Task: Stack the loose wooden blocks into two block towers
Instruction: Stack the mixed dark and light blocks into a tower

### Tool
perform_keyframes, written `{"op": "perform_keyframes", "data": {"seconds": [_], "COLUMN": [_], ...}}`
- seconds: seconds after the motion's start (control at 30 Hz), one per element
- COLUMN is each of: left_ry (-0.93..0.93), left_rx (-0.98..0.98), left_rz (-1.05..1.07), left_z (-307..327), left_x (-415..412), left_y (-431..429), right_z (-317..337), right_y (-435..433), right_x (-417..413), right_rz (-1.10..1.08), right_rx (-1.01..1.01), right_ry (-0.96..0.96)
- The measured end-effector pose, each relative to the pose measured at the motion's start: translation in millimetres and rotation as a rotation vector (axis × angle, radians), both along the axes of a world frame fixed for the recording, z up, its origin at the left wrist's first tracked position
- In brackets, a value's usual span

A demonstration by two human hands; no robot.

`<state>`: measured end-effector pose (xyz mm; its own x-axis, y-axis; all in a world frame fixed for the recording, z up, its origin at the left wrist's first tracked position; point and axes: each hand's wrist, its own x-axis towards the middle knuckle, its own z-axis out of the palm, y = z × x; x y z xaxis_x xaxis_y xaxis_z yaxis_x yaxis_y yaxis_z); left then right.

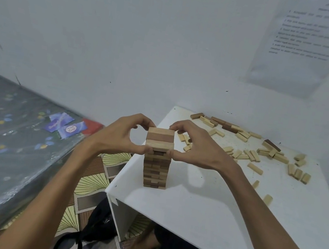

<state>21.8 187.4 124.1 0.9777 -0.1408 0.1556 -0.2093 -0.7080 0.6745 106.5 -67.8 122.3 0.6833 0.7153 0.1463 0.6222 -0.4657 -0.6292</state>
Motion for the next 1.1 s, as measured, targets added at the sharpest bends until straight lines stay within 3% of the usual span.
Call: {"op": "perform_keyframes", "data": {"seconds": [0.53, 0.77, 1.1], "left_ry": [0.039, -0.054, -0.171], "left_rx": [-0.011, -0.078, 0.096], "left_rz": [-0.004, -0.007, -0.071], "left_z": [-6, 5, 51], "left_x": [-2, -7, 22], "left_y": [2, -4, -67], "right_z": [-7, 2, 17], "right_y": [-2, -16, -74], "right_x": [2, 1, 8], "right_rz": [0.008, -0.016, -0.176], "right_rx": [-0.038, 0.049, 0.013], "right_ry": [0.017, -0.01, -0.147]}}
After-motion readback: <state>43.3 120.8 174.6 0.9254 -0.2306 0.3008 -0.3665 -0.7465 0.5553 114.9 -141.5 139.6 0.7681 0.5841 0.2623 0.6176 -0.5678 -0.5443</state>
